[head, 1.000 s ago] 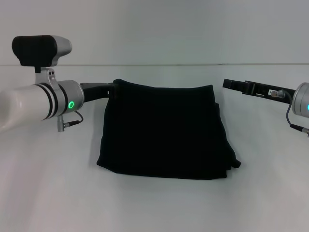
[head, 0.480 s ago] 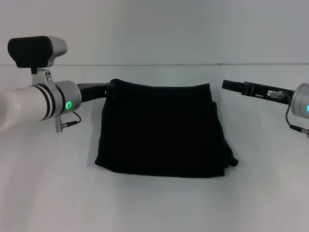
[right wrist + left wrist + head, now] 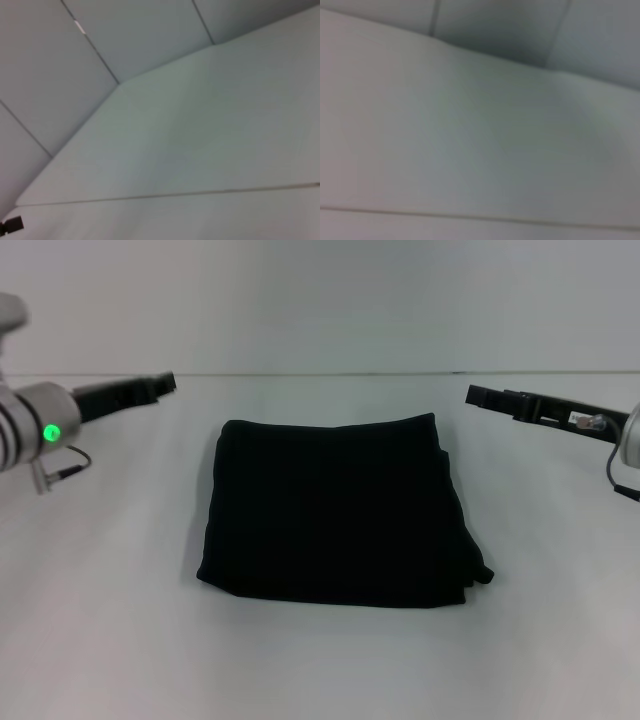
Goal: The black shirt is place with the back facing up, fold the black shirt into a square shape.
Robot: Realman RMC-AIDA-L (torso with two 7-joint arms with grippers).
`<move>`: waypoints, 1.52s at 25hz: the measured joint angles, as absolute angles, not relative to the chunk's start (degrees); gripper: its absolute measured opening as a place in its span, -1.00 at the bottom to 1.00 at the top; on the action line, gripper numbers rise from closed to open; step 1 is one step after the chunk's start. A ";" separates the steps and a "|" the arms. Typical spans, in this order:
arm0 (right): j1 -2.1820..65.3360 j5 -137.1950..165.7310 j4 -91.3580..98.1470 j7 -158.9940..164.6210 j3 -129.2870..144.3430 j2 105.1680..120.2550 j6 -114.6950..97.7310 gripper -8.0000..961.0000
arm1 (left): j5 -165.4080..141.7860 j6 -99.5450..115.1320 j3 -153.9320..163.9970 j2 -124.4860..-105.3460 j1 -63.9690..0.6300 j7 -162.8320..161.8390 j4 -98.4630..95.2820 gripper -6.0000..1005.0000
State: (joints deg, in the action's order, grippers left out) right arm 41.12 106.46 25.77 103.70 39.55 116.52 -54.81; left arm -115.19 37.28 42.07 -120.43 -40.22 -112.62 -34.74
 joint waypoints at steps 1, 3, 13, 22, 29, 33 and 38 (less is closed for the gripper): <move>40.78 106.44 26.54 103.53 39.35 116.51 -56.03 0.27 | -115.05 39.62 41.01 -120.38 -38.93 -113.19 -36.87 -0.40; 40.10 106.43 27.89 102.89 39.22 116.48 -58.06 0.28 | -114.99 45.44 39.32 -120.41 -37.14 -113.80 -40.80 -0.29; 35.98 103.21 31.40 88.93 38.67 117.56 -72.09 0.85 | -110.45 78.56 34.27 -120.44 -35.44 -99.58 -43.21 0.47; 36.17 103.70 31.74 86.23 46.82 117.16 -75.93 0.85 | -112.48 80.15 41.16 -120.89 -36.69 -86.75 -39.77 0.83; 36.89 109.07 32.66 92.03 49.02 116.52 -75.78 0.84 | -116.17 79.58 44.29 -121.09 -37.00 -86.36 -39.78 0.83; 36.49 109.83 32.72 93.08 49.22 116.22 -76.09 0.84 | -118.66 79.65 45.24 -121.34 -37.08 -86.51 -39.79 0.83; 36.39 110.75 32.78 93.90 49.31 115.96 -76.53 0.84 | -119.21 79.56 45.71 -121.66 -36.86 -86.65 -40.05 0.83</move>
